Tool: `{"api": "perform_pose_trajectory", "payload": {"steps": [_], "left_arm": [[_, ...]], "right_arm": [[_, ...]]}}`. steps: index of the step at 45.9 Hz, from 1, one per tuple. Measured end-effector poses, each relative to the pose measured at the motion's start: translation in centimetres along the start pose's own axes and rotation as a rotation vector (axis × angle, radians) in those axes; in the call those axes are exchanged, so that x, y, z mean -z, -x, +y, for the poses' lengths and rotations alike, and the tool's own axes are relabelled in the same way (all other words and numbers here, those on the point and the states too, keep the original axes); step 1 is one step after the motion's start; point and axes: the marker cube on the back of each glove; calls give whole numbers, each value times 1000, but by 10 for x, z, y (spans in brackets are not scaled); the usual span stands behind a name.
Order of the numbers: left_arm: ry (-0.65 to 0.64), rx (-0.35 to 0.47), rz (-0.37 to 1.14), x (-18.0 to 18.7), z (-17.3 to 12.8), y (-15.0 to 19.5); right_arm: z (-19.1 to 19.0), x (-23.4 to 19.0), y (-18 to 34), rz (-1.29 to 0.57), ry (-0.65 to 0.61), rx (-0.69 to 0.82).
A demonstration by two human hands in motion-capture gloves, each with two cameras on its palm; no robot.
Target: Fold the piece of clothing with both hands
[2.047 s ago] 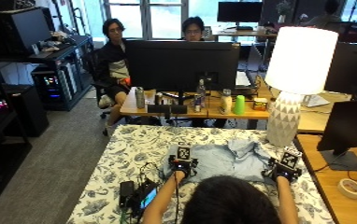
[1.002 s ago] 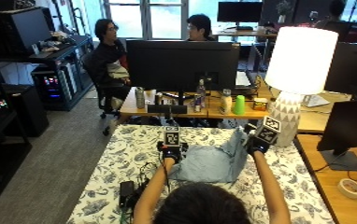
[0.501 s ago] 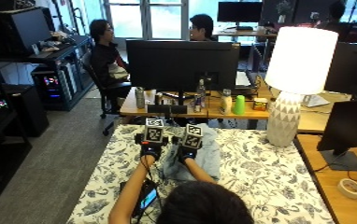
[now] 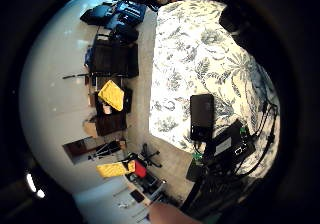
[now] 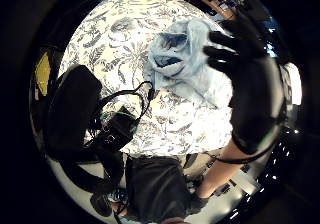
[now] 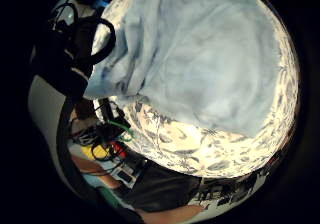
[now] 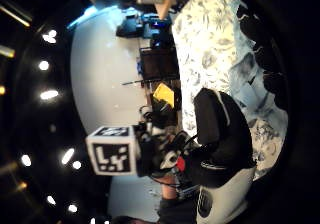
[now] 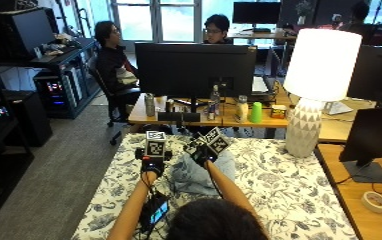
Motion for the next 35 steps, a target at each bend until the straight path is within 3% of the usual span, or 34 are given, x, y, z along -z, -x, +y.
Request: {"api": "perform_pose_trajectory", "payload": {"steps": [8, 12, 18, 35], "left_arm": [[3, -83, 22, -14, -33, -21], [-9, -105, 29, -9, -30, -30], [-31, -150, 28, 4, -24, -46], [8, -222, 14, 4, -26, -92]], "right_arm": [[29, 91, 1, 234, -172, 94], [14, 124, -23, 256, -168, 146], [37, 176, -48, 319, -240, 160], [39, 208, -116, 336, -278, 54]]}}
